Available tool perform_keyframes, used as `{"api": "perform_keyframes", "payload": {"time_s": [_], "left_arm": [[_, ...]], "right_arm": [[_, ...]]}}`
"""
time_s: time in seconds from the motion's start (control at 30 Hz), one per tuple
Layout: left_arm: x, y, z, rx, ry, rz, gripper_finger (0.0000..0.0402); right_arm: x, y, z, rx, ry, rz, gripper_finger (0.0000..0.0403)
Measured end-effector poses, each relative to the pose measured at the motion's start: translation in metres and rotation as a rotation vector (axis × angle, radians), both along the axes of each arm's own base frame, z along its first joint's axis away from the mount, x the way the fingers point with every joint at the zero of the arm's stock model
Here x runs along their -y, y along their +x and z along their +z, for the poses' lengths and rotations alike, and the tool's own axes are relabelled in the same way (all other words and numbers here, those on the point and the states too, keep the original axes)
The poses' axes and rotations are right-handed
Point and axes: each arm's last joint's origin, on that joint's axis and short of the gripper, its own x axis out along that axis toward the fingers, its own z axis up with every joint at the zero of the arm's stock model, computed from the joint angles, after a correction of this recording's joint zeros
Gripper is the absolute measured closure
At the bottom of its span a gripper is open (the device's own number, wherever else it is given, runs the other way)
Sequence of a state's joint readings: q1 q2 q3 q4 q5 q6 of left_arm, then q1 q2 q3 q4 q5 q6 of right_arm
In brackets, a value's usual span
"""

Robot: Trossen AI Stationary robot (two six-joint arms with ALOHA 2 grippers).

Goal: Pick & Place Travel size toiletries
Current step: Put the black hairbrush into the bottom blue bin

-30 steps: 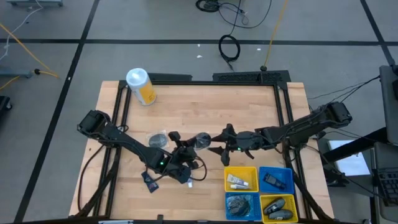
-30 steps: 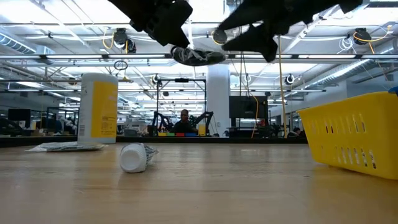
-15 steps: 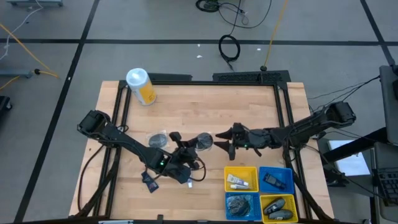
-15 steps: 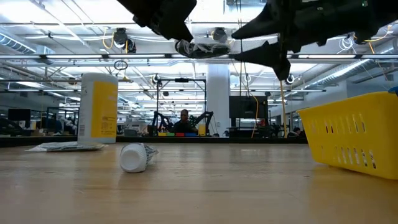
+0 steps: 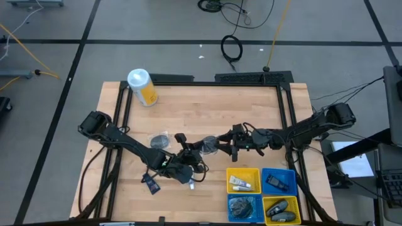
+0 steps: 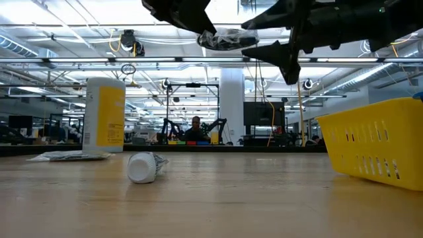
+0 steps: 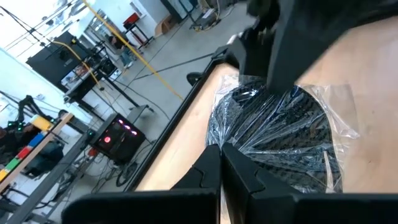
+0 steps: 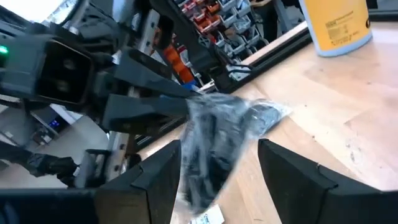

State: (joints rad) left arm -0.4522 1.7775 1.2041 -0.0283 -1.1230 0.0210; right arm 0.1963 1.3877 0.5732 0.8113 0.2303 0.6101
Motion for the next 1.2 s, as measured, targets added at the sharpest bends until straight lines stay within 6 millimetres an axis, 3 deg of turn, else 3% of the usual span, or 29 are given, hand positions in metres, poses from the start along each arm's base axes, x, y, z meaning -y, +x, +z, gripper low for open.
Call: {"api": "perform_keyframes", "payload": {"time_s": [0.17, 0.27, 0.57, 0.93, 1.2], "left_arm": [[0.0, 0.001, 0.001, 0.006, -0.006, -0.007, 0.0401], [0.0, 0.0, 0.0, 0.0, -0.003, -0.007, 0.0401], [0.001, 0.0, 0.0, -0.006, -0.011, -0.022, 0.0401], [0.002, 0.001, -0.001, -0.021, -0.039, -0.067, 0.0395], [0.003, 0.002, 0.002, -0.022, 0.019, -0.056, 0.0306]], "right_arm": [[0.005, 0.007, -0.005, 0.026, 0.014, -0.016, 0.0199], [0.008, 0.009, -0.002, 0.072, 0.031, 0.038, 0.0221], [0.01, 0.01, -0.002, 0.066, -0.006, 0.083, 0.0382], [0.009, 0.009, -0.004, 0.046, -0.011, 0.121, 0.0382], [0.009, 0.008, -0.001, 0.057, -0.019, 0.147, 0.0382]]}}
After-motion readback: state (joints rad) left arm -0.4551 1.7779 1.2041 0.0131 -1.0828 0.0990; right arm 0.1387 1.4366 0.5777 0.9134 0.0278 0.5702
